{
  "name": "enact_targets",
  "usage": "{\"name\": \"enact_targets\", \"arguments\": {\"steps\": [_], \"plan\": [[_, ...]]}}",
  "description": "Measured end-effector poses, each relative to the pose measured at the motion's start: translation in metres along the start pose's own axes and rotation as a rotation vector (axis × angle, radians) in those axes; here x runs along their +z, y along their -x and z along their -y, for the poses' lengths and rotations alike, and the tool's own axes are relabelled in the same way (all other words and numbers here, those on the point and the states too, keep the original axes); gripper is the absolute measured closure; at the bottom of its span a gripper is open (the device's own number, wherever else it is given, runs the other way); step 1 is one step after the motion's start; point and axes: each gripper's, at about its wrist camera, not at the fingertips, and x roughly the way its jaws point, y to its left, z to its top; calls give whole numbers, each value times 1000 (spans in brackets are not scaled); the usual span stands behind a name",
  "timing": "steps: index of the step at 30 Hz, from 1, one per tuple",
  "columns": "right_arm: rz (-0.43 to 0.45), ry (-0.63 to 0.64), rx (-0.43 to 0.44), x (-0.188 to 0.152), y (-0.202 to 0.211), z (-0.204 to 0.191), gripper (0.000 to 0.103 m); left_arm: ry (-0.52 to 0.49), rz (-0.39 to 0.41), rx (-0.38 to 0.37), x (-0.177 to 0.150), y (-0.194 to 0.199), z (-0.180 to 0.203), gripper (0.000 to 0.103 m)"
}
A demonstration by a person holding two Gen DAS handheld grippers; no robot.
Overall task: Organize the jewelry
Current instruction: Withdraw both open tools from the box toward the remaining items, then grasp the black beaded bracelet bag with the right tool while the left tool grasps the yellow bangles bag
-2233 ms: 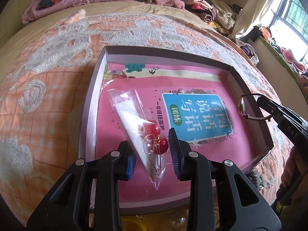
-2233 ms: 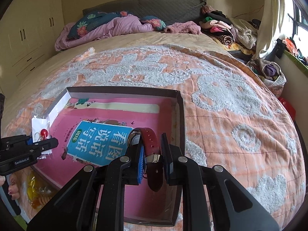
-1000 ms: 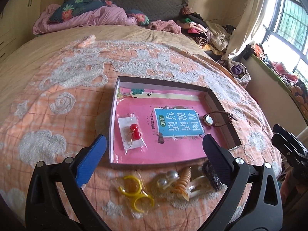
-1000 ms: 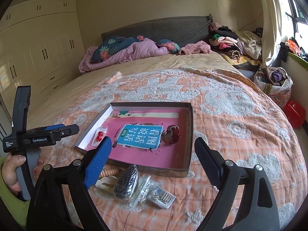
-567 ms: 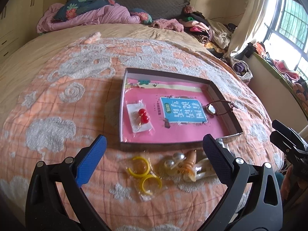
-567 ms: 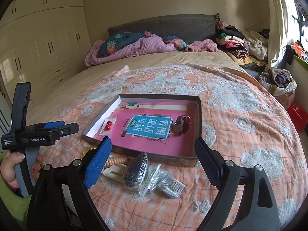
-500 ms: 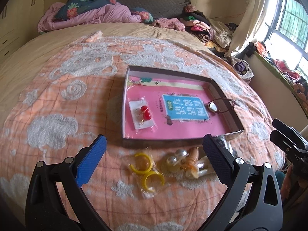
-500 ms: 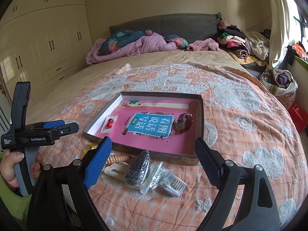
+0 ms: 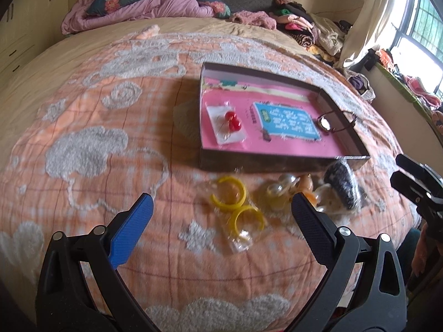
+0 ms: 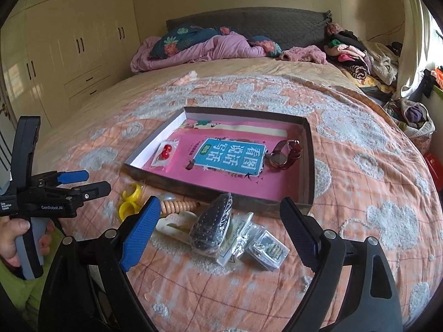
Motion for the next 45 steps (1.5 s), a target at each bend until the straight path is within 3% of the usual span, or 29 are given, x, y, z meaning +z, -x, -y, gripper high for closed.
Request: {"name": "enact_targets", "arguments": {"steps": [11,19,25,31,36,41,42,45], "plan": [[-65,42,-16,-13,-26,-7,18,-32,-55,9,-23,-18,4,10],[-131,44,-25,-18,-57,-8,35,-31,-69,3,-25,-30,8,10],[-166,54,-55,-24,-76,-9,40,-35,-71,-6,-23,-37,13,11],[-149,64,-53,-27,-77,-6,50,-56,-73,8,-21,-48,21,27],[-136,46,-30,-28,-71,-2,57,-89,-66,48,-21,-55,25,53],[-119,7,17,-24,-61,1,66,-79,-48,33,-21,-48,19,59],[-117,4,22,-24,-60,0,73,-76,-43,28,-21,-45,19,59],[-120,-5,43,-24,-55,2,75,-72,-23,12,-19,-35,18,60]]}}
